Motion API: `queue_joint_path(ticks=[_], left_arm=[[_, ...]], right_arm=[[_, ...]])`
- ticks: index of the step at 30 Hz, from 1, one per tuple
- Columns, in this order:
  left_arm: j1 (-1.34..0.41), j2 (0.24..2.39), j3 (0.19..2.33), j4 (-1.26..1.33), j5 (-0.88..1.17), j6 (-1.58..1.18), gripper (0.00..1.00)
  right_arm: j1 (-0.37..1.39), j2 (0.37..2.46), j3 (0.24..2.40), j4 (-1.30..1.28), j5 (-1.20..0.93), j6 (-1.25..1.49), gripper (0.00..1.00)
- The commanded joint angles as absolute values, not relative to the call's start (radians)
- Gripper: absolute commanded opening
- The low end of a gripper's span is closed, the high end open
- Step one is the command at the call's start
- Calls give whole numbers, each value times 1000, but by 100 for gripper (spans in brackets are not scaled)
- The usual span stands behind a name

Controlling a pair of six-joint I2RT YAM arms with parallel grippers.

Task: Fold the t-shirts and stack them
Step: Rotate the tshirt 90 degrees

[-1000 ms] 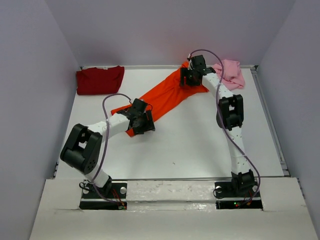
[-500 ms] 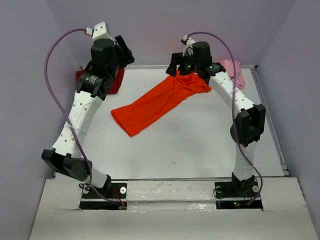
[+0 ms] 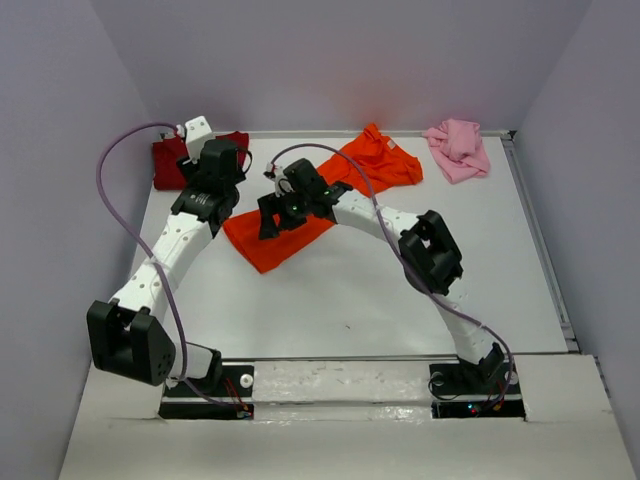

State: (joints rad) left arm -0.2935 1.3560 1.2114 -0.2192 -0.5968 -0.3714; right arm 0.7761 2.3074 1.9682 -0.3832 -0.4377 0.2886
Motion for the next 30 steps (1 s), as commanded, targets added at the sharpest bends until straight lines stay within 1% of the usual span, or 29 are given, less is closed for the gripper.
queue_joint_path(ticks=[1,4,7,14,19,23,30], left_arm=[[-276,1316,1250,-129,-673,-367,72],[-252,1336,1276,-173,-681,-402,72],[-219,1335,1270,-167,-574,-425,72],[-219,1299,1264,-157,-511,-414,72],[-222,1262,1252,-147,-492,-407,73],[-222,1259,1252,-147,-489,-400,73],[-222,1269,1266,-156,-445,-400,73]], right_arm=[[830,2322,2078,-331,-454,330,80],[865,2370,2103,-324,-468,348,80],[888,2422,2143,-322,-469,356,80],[888,2540,2230,-314,-499,361,81],[888,2579,2215,-308,-506,359,81],[888,2553,2117,-281,-517,379,80],[897,2330,1691,-207,-468,417,79]])
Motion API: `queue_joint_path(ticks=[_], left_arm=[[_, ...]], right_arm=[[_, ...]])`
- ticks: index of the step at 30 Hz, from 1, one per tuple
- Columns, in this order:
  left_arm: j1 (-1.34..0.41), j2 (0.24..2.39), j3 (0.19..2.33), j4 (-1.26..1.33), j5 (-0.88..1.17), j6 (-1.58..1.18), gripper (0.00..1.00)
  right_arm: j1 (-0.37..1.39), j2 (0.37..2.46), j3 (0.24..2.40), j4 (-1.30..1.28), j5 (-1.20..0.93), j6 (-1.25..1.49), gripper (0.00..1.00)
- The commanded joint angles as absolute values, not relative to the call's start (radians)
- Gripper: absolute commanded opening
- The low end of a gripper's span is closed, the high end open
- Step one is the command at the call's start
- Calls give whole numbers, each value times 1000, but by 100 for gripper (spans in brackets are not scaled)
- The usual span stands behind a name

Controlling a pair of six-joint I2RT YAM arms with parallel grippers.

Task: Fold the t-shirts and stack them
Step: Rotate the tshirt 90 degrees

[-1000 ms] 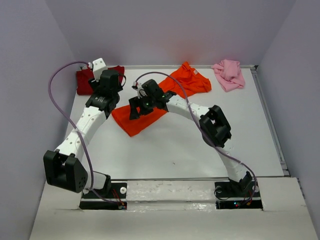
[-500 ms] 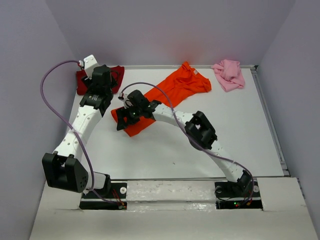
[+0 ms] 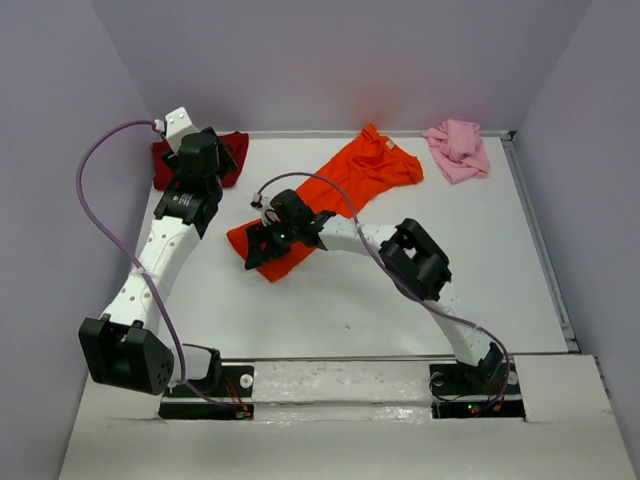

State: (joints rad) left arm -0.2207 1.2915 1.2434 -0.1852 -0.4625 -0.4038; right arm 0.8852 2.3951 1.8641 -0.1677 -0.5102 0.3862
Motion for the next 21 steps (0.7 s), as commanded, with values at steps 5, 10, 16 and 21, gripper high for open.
queue_joint_path(ticks=[5,10,16,21], left_arm=[[-222,1267,1261,-150,-425,-400,73],[-222,1282,1261,-146,-387,-400,73],[-222,1292,1261,-144,-370,-403,73],[-222,1301,1264,-147,-361,-403,73]], right_arm=[[897,2077,1252,-106,-423,488,79],[897,1827,942,-35,-410,572,78],[897,1494,690,-138,-280,640,79],[897,1299,664,-296,-192,652,80]])
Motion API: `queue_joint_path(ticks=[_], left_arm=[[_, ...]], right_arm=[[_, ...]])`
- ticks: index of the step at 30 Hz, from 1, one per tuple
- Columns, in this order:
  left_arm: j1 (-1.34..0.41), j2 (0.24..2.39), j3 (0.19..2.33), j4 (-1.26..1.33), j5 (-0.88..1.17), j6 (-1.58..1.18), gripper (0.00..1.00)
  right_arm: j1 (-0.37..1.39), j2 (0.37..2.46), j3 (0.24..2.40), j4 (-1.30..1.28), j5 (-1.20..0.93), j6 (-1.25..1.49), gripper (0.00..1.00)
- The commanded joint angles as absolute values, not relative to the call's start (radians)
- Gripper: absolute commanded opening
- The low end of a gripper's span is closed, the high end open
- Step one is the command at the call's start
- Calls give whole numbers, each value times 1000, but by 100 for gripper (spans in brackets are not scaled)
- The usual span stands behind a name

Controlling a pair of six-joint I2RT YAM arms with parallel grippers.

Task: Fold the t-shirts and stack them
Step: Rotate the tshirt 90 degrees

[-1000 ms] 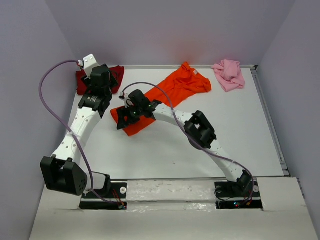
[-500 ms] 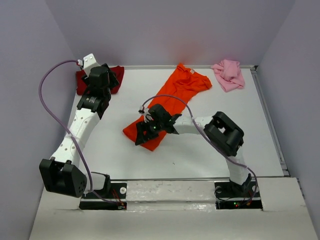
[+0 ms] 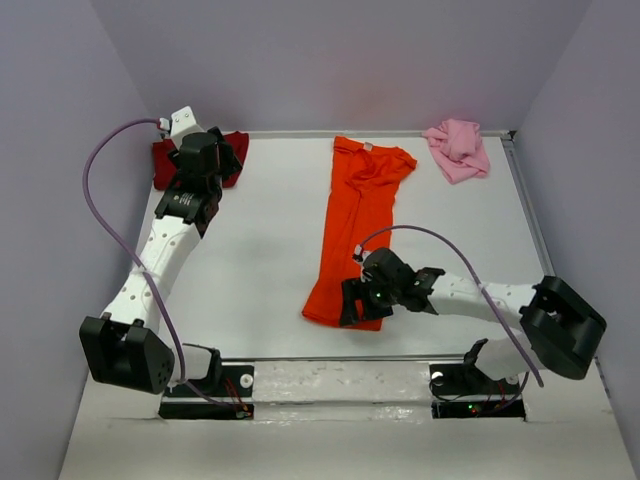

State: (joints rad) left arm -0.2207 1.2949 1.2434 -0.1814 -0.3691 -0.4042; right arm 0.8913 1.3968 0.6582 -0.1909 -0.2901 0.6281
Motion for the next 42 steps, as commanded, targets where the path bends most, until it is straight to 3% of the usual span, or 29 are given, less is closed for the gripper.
queue_joint_path(ticks=[1,7,13,18,23,27,31,42], left_arm=[[-222,1304,1262,-146,-359,-403,73],[-222,1305,1258,-143,-348,-403,73],[-224,1304,1252,-138,-341,-402,73],[-224,1302,1264,-143,-319,-403,73],[-236,1279,1241,-123,-325,-396,73],[-252,1290,1244,-129,-342,-383,73],[-253,1296,1244,-127,-327,-383,73],[-253,1299,1247,-129,-299,-390,73]], right_arm=[[897,1281,713,-340,-172,641,80],[897,1347,1042,-475,45,474,81],[781,1718,1569,-494,251,229,82],[652,2140,2121,-511,176,147,81],[552,2414,2495,-575,159,179,81],[497,2459,2493,-571,268,150,81],[439,2430,2347,-534,399,120,81],[393,2419,2143,-436,167,190,81]])
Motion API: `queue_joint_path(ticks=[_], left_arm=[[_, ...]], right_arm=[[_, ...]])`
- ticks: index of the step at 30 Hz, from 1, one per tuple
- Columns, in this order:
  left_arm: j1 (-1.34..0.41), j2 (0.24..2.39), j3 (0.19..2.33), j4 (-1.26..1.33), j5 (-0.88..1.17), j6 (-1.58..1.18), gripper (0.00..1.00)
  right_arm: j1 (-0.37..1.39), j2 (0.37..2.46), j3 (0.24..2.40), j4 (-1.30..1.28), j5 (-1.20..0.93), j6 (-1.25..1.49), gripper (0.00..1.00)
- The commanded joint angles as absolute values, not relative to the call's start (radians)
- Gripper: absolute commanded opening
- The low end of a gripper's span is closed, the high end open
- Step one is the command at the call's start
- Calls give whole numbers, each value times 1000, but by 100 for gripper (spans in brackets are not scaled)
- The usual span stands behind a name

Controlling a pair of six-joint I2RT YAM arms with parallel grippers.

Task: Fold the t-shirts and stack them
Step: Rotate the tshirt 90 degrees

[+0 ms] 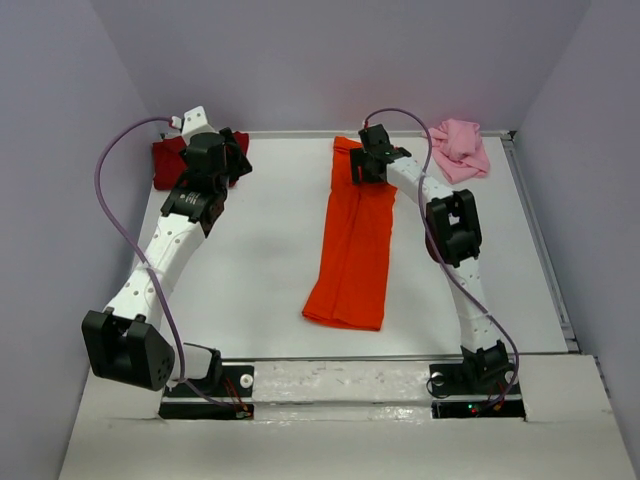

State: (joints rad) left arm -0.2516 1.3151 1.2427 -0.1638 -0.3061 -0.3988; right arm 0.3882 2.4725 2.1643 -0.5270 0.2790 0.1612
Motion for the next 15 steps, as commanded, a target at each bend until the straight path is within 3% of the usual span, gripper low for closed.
queue_joint_path(ticks=[1,10,15], left_arm=[[-253,1299,1247,-129,-299,-390,73],[-259,1304,1246,-129,-293,-390,73],[-268,1312,1247,-130,-301,-382,73]], right_arm=[[384,2427,2144,-436,147,196,81],[353,2595,2341,-449,-251,228,82],[313,2680,2460,-433,-336,337,82]])
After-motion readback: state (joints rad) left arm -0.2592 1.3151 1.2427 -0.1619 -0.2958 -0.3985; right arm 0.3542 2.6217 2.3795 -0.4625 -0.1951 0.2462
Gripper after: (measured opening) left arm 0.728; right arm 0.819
